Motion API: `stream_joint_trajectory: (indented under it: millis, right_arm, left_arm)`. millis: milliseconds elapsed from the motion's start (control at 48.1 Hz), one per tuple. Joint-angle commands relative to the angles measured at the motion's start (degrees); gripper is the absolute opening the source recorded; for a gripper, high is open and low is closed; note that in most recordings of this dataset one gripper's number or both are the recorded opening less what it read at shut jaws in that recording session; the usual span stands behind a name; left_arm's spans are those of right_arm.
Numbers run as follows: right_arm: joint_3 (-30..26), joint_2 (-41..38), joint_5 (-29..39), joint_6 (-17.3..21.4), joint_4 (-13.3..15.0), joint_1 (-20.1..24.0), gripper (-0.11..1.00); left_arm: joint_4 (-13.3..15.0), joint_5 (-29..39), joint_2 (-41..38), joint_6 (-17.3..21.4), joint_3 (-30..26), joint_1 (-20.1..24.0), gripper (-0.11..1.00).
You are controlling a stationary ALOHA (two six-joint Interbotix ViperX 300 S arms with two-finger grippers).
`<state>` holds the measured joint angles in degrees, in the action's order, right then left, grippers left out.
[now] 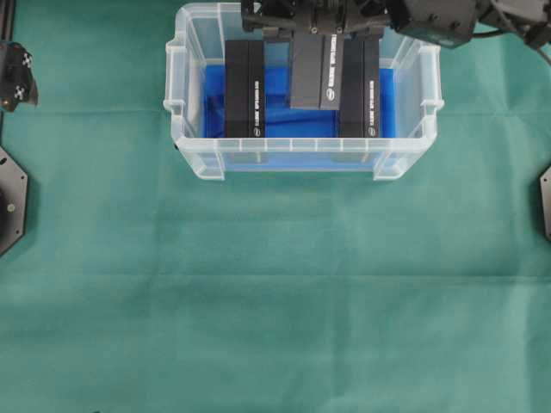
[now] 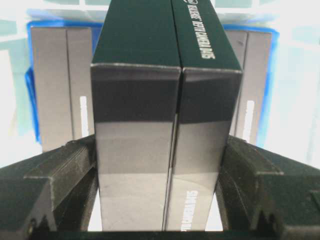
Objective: Take out the box from the case.
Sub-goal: 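Close the right gripper on the middle box and lift it upward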
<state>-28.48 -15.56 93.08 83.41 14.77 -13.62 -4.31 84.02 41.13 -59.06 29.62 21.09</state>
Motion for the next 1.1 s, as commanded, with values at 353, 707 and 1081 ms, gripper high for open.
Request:
stream_joint_trajectory:
  millis: [353,707,1081]
  right_arm:
    - [-5.71,3.16,3.25,-1.05,0.35,-0.09,0.67]
    - [-5.71,3.16,3.25,-1.05,0.35,-0.18,0.67]
    - [-5.71,3.16,3.25,-1.23,0.35,-0.18,0.67]
  left_arm:
    - [-0.18,-0.26,0.00,0.00,-0.62,0.18,0.90]
    - [-0.18,-0.26,0.00,-0.09,-0.62,0.18,0.90]
    - [-0.18,-0.26,0.00,-0.09,-0.62,0.18,0.90]
